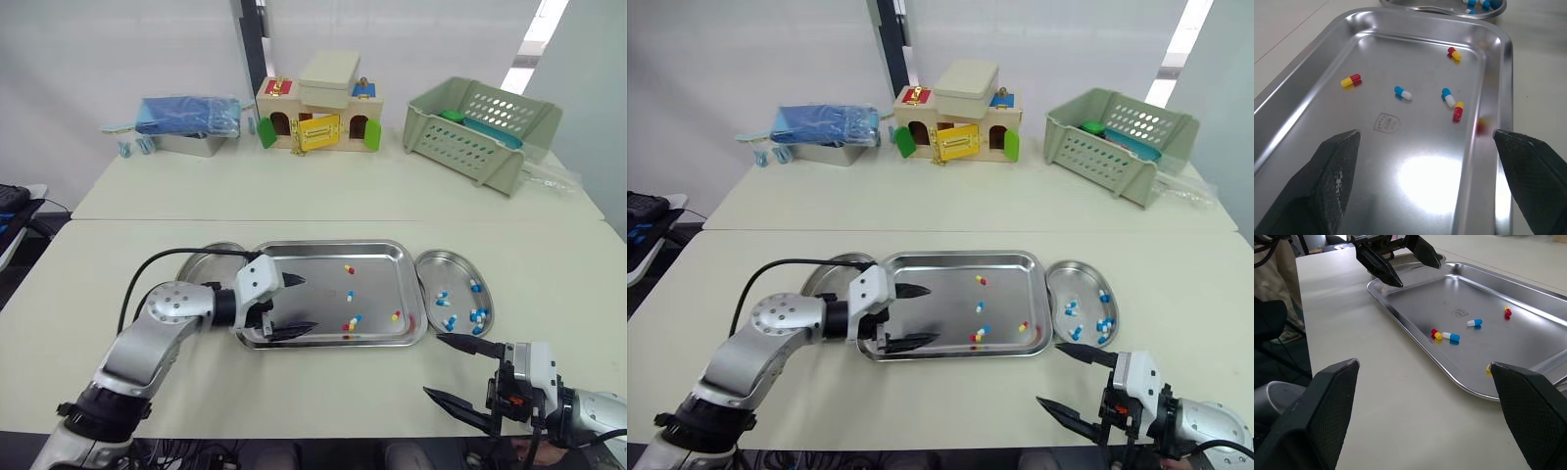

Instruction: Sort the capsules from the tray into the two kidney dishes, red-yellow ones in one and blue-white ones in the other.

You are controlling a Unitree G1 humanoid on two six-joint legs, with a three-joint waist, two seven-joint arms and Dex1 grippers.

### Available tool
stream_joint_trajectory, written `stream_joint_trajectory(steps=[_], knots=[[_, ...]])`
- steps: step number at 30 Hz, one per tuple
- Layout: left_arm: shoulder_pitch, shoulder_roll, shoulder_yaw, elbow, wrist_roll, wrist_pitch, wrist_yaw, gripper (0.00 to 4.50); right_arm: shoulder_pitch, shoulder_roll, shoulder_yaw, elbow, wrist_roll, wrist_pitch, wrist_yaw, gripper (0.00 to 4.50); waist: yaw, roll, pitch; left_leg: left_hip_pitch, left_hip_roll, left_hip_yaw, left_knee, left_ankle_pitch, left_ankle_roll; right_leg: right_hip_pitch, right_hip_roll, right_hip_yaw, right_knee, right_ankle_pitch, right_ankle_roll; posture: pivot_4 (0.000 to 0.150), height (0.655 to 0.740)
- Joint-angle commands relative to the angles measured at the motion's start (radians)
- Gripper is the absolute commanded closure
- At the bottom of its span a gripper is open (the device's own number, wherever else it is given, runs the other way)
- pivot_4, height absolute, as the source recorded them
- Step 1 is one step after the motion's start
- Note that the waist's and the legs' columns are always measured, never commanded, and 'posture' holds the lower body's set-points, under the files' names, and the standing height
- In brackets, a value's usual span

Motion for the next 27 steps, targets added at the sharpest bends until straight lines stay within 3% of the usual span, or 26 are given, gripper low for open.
stream_joint_trajectory(steps=[1, 4, 9, 27], knots=[[-0.061, -0.022, -0.059, 0.028, 0.032, -0.030, -0.041, 0.03, 0.020, -0.002, -0.001, -0.076, 0.011, 0.023, -0.044, 0.00, 0.000, 0.000, 0.000, 0.000, 0.000, 0.000, 0.000, 0.000, 0.000, 0.000, 0.000, 0.000, 0.000, 0.000, 0.000, 0.150, 0.7400], [-0.093, -0.050, -0.093, 0.067, 0.049, -0.051, -0.063, 0.58, 0.027, -0.002, 0.006, -0.109, 0.011, 0.045, -0.075, 0.00, 0.000, 0.000, 0.000, 0.000, 0.000, 0.000, 0.000, 0.000, 0.000, 0.000, 0.000, 0.000, 0.000, 0.000, 0.000, 0.150, 0.7400], [-0.126, -0.085, -0.145, 0.117, 0.098, -0.088, -0.074, 2.22, 0.038, -0.001, 0.009, -0.136, 0.007, 0.062, -0.110, 0.00, -0.002, 0.000, 0.000, 0.000, 0.000, 0.000, 0.000, 0.000, 0.000, 0.000, 0.000, 0.000, 0.000, 0.000, 0.000, 0.150, 0.7400], [-0.171, -0.169, -0.221, 0.222, 0.222, -0.125, -0.072, 2.22, 0.056, 0.012, 0.034, -0.127, -0.012, 0.037, -0.143, 0.00, -0.002, 0.000, 0.000, 0.000, 0.000, 0.000, 0.000, 0.000, 0.000, 0.000, 0.000, 0.000, 0.000, 0.000, 0.000, 0.150, 0.7400]])
